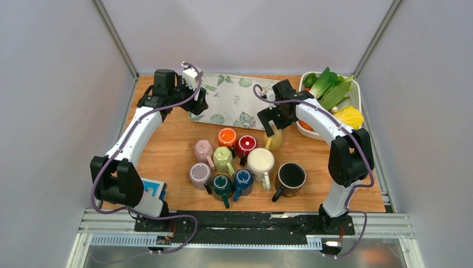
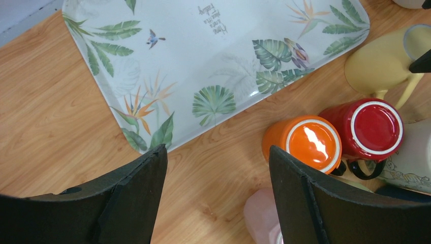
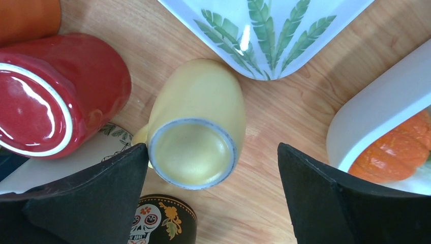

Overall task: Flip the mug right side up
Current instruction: Move the cup to the center of the board.

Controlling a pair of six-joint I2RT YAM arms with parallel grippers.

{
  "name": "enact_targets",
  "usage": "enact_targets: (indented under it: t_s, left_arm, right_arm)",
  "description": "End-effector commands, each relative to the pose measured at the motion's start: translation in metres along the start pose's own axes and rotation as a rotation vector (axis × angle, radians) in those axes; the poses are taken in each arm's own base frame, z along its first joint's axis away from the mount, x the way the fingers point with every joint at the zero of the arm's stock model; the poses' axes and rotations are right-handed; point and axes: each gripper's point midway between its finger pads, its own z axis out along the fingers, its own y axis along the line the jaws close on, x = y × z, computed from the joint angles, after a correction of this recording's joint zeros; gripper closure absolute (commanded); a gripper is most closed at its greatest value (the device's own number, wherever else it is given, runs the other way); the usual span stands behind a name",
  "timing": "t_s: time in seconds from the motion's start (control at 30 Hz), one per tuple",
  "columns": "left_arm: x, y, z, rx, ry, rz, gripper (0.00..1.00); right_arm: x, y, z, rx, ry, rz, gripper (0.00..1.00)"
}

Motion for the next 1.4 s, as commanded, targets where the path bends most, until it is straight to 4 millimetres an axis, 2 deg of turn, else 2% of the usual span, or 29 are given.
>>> enact_targets:
  t_s: [0.0, 0.17, 0.3, 0.4, 0.53, 0.8, 0.97, 1.13, 1.27, 1.37]
  left_arm:
    - [-0.022, -0.005, -0.001, 0.021, -0.062, 0.017, 0.2]
    - [-0.018, -0.004, 0.001, 0.021, -0.05, 0.019, 0.2]
    - [-0.017, -0.007, 0.003, 0.028, -0.044, 0.018, 0.2]
    - [-0.014, -0.008, 0.007, 0.037, -0.036, 0.01, 0.2]
    - [-0.014, -0.01, 0.012, 0.051, -0.032, 0.005, 0.2]
    - [-0.018, -0.012, 0.017, 0.069, -0.033, 0.003, 0.2]
    - [-0.019, -0.015, 0.015, 0.075, -0.033, 0.003, 0.2]
    - [-0.015, -0.017, 0.01, 0.072, -0.024, 0.008, 0.21]
    - [-0.013, -0.017, 0.007, 0.064, -0.018, 0.021, 0.21]
    - [-0.012, -0.016, 0.006, 0.055, -0.021, 0.024, 0.2]
  right_arm:
    - [0.002, -0.002, -0.001, 0.02, -0.011, 0.029, 0.0]
    - [0.012, -0.009, -0.002, 0.041, 0.003, -0.074, 0.0]
    - [0.029, -0.015, -0.009, 0.07, 0.016, -0.151, 0.0]
    - [0.043, -0.029, -0.015, 0.15, 0.01, -0.155, 0.0]
    - [0.061, -0.032, -0.016, 0.154, -0.002, -0.189, 0.0]
    - [0.062, -0.033, -0.018, 0.155, -0.117, -0.319, 0.0]
    - [0.058, -0.033, -0.016, 0.157, -0.135, -0.304, 0.04]
    - [0.042, -0.016, -0.025, 0.062, -0.181, -0.23, 0.04]
    - [0.046, -0.002, -0.031, -0.02, -0.154, -0.231, 0.03]
    - [0.046, 0.003, -0.024, -0.048, -0.144, -0.186, 0.04]
